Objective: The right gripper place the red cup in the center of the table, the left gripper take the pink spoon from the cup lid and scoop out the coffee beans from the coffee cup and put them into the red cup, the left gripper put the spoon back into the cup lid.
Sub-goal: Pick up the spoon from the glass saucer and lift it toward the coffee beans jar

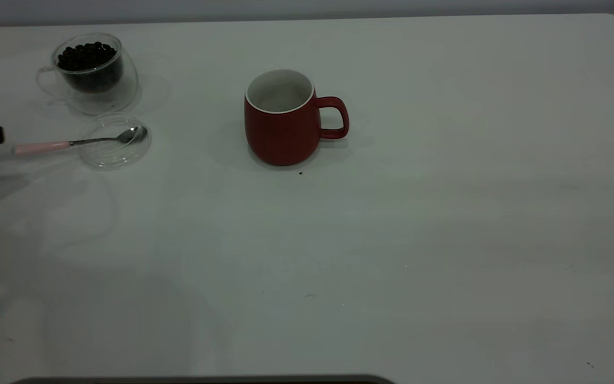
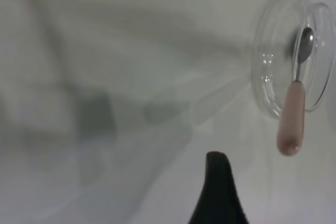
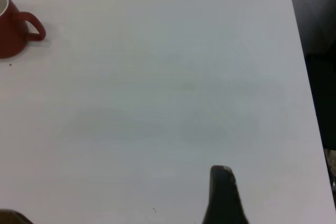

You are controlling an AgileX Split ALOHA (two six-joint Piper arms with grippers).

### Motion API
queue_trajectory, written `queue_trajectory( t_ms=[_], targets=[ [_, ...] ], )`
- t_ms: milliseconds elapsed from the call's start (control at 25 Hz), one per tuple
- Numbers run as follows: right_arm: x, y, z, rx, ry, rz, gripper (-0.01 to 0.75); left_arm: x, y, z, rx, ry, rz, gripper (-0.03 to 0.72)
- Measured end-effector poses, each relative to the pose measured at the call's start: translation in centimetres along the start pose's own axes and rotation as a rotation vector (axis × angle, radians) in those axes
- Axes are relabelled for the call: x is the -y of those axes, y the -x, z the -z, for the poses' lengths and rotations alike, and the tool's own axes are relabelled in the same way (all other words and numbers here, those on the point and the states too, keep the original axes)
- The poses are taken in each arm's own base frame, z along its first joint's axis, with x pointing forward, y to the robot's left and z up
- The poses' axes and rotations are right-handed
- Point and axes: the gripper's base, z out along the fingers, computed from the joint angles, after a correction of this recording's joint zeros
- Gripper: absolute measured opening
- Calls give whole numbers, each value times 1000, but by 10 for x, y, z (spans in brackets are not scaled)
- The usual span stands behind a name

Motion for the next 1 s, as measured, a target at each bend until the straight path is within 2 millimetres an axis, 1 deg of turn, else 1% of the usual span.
queue_trajectory(
  t_ms=[160,400,560,760,1000],
  targets=[
    [0,0,0,0,0,-6,557,5,-1,-15,-4,-14,-17,618],
    [0,0,0,0,0,0,557,1,-7,-35,-17,-18,20,604],
    [0,0,0,0,0,0,557,5,-8,-47,-16,-17,-5,595],
    [0,0,0,0,0,0,557,8,-2,-48,53,-34,9,595],
    [0,0,0,0,0,0,557,8,-1,-48,65,-37,19,595]
  ],
)
